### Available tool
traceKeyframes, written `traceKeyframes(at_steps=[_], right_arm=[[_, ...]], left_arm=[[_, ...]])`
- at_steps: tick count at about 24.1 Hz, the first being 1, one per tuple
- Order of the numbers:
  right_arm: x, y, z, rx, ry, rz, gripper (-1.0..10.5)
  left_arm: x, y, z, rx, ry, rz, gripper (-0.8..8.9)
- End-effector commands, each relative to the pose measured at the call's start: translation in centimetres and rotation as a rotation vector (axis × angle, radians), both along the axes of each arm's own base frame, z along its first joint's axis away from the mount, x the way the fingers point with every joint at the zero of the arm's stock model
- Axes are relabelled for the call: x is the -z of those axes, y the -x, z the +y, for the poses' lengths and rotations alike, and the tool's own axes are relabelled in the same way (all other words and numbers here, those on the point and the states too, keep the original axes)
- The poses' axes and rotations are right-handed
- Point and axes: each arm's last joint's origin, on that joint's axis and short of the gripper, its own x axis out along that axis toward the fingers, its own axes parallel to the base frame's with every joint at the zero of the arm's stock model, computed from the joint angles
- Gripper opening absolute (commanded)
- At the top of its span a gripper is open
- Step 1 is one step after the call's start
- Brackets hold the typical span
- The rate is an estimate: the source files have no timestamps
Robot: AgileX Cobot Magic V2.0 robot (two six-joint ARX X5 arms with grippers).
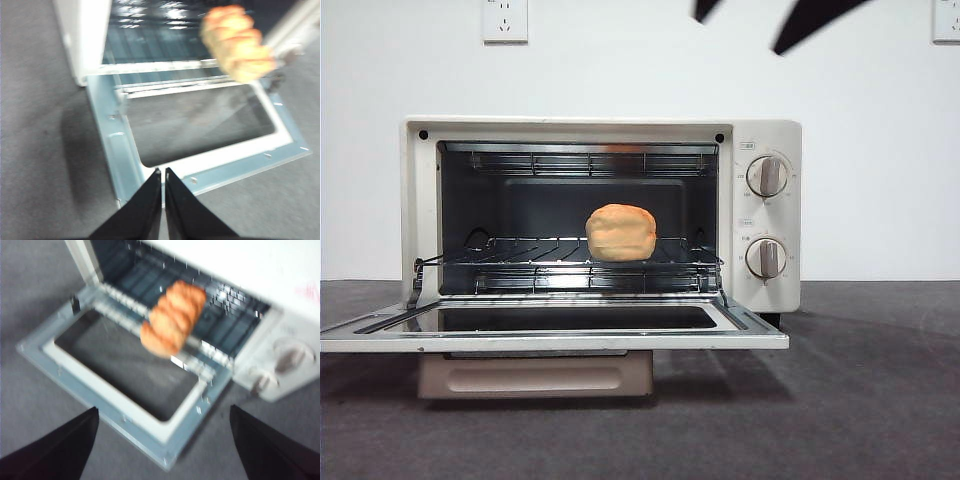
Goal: The left arm flap open the oven, the right arm pick bread and place it into oven, the left arm flap close the oven
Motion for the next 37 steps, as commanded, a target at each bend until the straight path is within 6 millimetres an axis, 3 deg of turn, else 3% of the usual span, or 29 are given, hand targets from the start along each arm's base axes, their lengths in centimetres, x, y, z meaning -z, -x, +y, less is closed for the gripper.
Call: traceKeyframes(at_steps=[1,9,21,29,37], right_arm=[[1.0,1.0,-0.7,-0.018,0.011,-0.002,4.2],[3.2,3.0,-2.9,-0.014,0.016,0.006,4.2],[2.8,3.6,-3.6,-0.015,0.000,-0.010,4.2],[2.8,3.6,-3.6,-0.015,0.000,-0.010,4.2],[2.8,3.6,-3.6,-0.014,-0.002,-0.012,4.2]], left_arm=[[0.1,-1.2,-0.3,-0.013,0.013,0.005,0.16],[2.2,-4.5,-0.4,-0.079,0.040,0.059,0.15],[7.5,-6.8,1.5,-0.139,0.058,0.202,0.15],[10.7,-8.8,1.2,-0.091,0.078,0.308,0.15],[12.1,-9.4,0.9,-0.007,0.148,0.358,0.15]])
